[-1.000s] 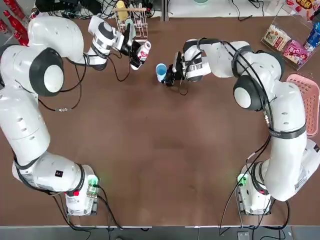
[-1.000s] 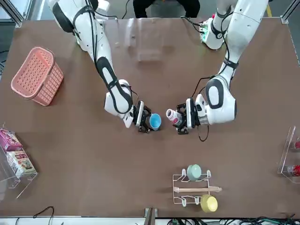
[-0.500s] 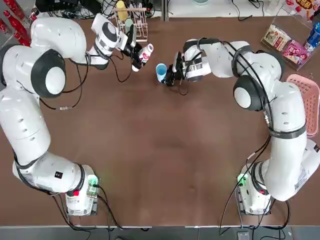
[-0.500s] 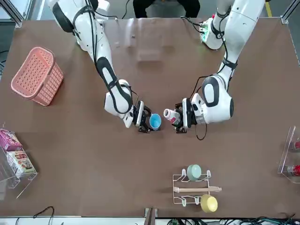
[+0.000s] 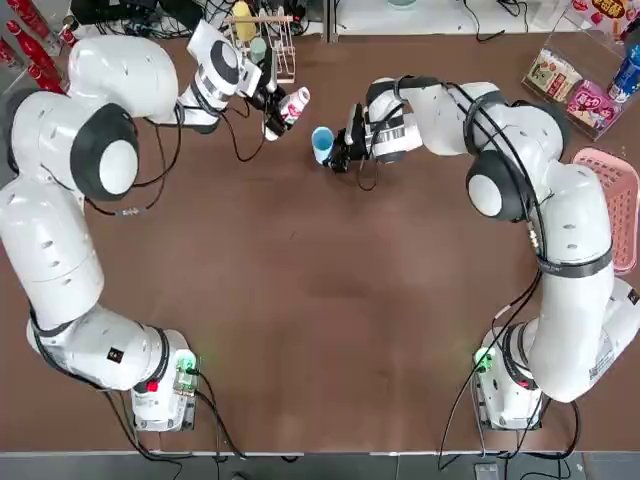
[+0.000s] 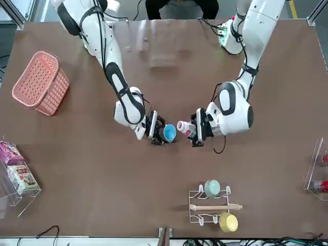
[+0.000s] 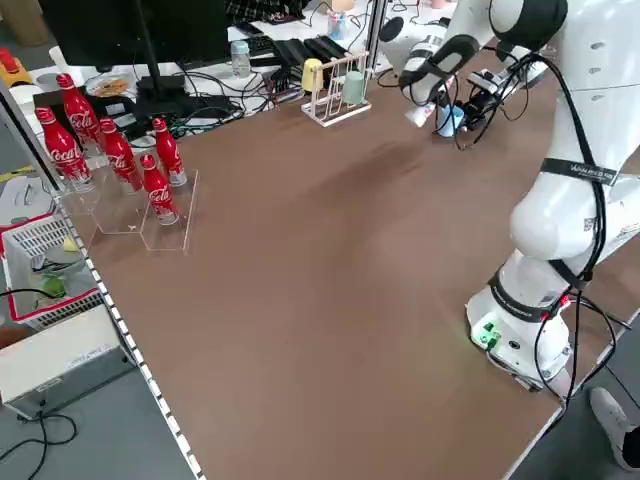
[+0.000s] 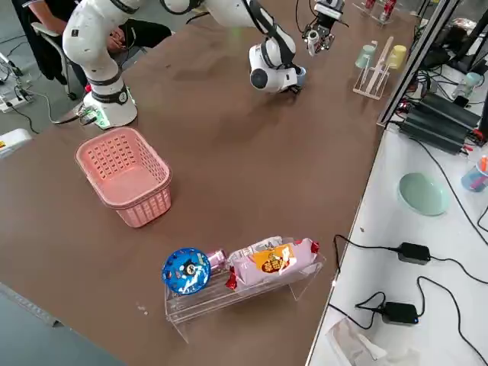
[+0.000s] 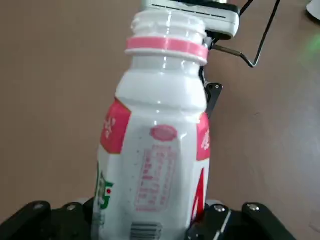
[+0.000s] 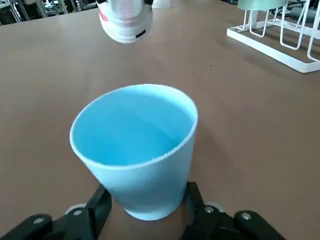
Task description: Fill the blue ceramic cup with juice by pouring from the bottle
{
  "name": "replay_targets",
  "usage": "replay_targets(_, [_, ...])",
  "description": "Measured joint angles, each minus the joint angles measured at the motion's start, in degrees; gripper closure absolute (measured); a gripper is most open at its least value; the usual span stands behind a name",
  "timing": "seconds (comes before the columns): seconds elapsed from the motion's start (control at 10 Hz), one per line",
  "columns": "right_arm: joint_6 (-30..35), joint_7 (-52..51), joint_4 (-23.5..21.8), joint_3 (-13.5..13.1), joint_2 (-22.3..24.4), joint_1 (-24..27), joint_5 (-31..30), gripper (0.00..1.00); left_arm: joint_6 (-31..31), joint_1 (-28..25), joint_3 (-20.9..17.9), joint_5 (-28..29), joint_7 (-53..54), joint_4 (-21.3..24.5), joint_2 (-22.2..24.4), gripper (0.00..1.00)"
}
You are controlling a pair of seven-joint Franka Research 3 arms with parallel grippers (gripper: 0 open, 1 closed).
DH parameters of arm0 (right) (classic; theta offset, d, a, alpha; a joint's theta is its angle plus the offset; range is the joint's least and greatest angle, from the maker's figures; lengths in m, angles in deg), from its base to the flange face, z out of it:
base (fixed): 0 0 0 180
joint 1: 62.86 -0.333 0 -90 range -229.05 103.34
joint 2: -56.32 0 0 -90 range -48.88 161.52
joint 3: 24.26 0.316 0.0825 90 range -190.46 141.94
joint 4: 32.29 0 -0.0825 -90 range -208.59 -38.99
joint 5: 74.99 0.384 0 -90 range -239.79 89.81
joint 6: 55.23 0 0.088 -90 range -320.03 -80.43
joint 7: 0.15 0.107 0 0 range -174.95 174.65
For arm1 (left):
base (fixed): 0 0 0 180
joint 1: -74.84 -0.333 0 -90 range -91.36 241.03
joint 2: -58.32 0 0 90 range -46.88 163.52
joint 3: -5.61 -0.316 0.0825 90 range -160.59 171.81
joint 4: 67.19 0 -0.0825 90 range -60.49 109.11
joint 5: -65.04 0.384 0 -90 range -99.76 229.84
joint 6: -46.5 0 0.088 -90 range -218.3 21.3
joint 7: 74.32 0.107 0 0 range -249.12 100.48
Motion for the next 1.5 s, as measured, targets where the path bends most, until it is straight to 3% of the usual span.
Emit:
replay_targets(0.6, [0.00,-0.01,0.00,0.00,0.00,0.05,0.04,0.33,-0.95,6.50,-5.93,2.79,-0.58,-0.01,-0.03,0.51])
replay_targets(1.1, [0.00,-0.02,0.00,0.00,0.00,0.07,0.05,0.33,-2.46,15.36,-13.92,3.72,-2.73,-0.36,-0.14,0.51])
replay_targets(1.5, [0.00,-0.02,0.00,0.00,-0.01,0.12,0.08,0.33,-2.47,17.60,-17.38,5.68,-2.91,-0.42,-0.39,0.51])
